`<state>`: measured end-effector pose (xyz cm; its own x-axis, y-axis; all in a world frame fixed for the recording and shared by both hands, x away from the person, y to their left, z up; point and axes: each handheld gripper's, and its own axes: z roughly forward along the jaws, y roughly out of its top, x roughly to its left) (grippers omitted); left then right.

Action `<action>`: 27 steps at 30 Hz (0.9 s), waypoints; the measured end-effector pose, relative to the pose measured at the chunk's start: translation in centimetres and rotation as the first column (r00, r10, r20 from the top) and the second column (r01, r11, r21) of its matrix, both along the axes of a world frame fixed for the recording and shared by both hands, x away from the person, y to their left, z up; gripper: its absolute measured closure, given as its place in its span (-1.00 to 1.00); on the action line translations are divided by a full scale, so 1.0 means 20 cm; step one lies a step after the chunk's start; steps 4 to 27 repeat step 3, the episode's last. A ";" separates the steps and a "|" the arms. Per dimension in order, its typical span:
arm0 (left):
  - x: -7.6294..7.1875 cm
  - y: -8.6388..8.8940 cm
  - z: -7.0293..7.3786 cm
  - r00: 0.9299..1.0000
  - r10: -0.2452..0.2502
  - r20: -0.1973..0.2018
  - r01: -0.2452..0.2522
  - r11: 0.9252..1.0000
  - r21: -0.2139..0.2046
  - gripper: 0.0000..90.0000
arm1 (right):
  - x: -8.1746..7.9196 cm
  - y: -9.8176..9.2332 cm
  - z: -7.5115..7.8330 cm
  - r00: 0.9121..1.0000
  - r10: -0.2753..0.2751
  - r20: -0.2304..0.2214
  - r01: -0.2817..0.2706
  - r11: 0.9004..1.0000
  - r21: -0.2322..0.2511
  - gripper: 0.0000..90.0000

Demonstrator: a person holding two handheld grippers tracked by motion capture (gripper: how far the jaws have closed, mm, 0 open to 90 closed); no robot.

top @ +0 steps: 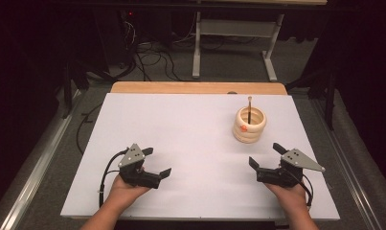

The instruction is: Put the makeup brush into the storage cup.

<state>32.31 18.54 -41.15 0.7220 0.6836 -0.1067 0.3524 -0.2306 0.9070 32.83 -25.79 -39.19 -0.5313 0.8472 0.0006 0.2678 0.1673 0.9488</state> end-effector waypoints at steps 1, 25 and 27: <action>0.00 0.00 0.00 1.000 0.000 0.000 0.000 1.000 -0.001 -0.99 | 0.00 0.00 0.00 1.000 -0.001 0.002 0.001 1.000 0.000 -0.98; 0.00 0.00 0.00 1.000 0.001 0.000 -0.001 1.000 -0.002 -0.99 | 0.00 0.00 0.00 1.000 0.001 -0.001 -0.001 1.000 0.003 -0.98; 0.00 0.00 0.00 1.000 0.001 0.000 -0.001 1.000 -0.002 -0.99 | 0.00 0.00 0.00 1.000 0.001 -0.001 -0.001 1.000 0.003 -0.98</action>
